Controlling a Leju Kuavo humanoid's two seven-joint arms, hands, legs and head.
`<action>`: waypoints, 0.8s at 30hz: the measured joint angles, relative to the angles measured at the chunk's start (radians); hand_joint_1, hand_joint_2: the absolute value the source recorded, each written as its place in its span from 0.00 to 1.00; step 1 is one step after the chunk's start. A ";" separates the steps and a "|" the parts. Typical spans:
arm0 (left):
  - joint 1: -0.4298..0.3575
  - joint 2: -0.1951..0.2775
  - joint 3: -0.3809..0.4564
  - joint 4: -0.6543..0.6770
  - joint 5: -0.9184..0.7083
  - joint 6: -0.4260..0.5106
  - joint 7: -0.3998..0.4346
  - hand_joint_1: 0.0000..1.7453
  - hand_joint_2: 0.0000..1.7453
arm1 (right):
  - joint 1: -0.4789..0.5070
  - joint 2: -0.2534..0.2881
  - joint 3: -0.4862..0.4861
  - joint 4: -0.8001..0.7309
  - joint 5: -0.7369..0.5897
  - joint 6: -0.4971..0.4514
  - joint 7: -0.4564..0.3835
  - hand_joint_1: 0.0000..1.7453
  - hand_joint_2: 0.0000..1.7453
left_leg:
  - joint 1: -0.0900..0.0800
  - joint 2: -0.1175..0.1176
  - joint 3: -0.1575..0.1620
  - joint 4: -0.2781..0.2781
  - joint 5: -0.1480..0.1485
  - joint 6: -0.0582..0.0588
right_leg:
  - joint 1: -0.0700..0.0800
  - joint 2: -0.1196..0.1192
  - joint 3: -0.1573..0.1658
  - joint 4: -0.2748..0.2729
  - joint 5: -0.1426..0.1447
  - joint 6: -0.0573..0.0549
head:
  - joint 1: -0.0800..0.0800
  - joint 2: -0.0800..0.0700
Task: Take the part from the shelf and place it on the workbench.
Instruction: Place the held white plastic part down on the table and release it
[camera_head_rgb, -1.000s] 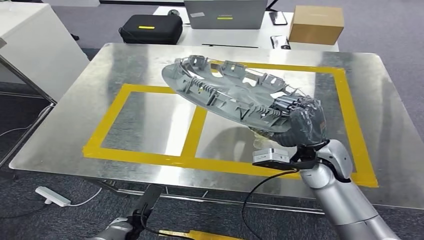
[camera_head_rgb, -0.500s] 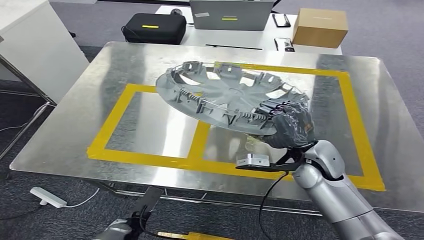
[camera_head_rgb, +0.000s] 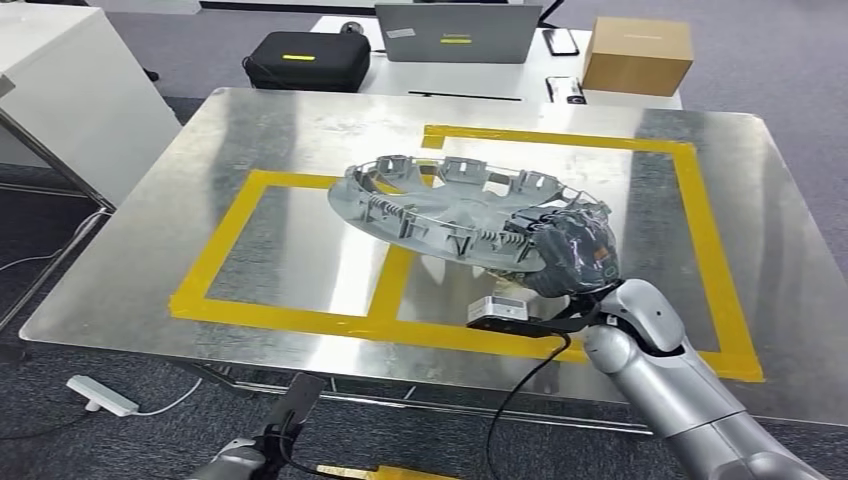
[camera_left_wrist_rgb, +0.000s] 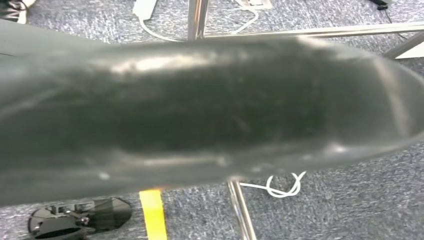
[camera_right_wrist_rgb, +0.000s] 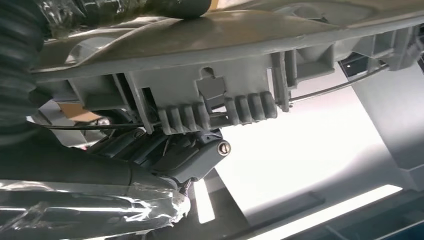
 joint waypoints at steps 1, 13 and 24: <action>0.000 0.000 0.000 0.000 0.003 0.000 0.002 0.00 0.00 | 0.000 0.000 -0.001 0.004 -0.019 0.008 -0.005 1.00 1.00 | 0.001 0.002 -0.013 0.030 -0.021 -0.006 | -0.002 -0.001 0.002 -0.003 0.001 -0.004 | -0.002 0.000; 0.003 0.001 0.003 0.000 0.028 -0.002 0.028 0.00 0.00 | 0.015 0.001 -0.037 0.015 -0.113 0.050 -0.023 1.00 1.00 | -0.002 0.005 0.002 -0.012 0.016 0.008 | 0.003 0.000 0.004 0.002 -0.003 0.010 | -0.004 0.000; 0.003 0.000 -0.031 0.000 -0.034 0.002 0.021 0.00 0.00 | 0.029 0.001 -0.055 0.014 -0.091 0.032 -0.020 1.00 1.00 | 0.004 0.006 0.012 -0.021 0.022 0.033 | -0.004 -0.004 -0.061 0.131 -0.038 0.032 | 0.005 0.000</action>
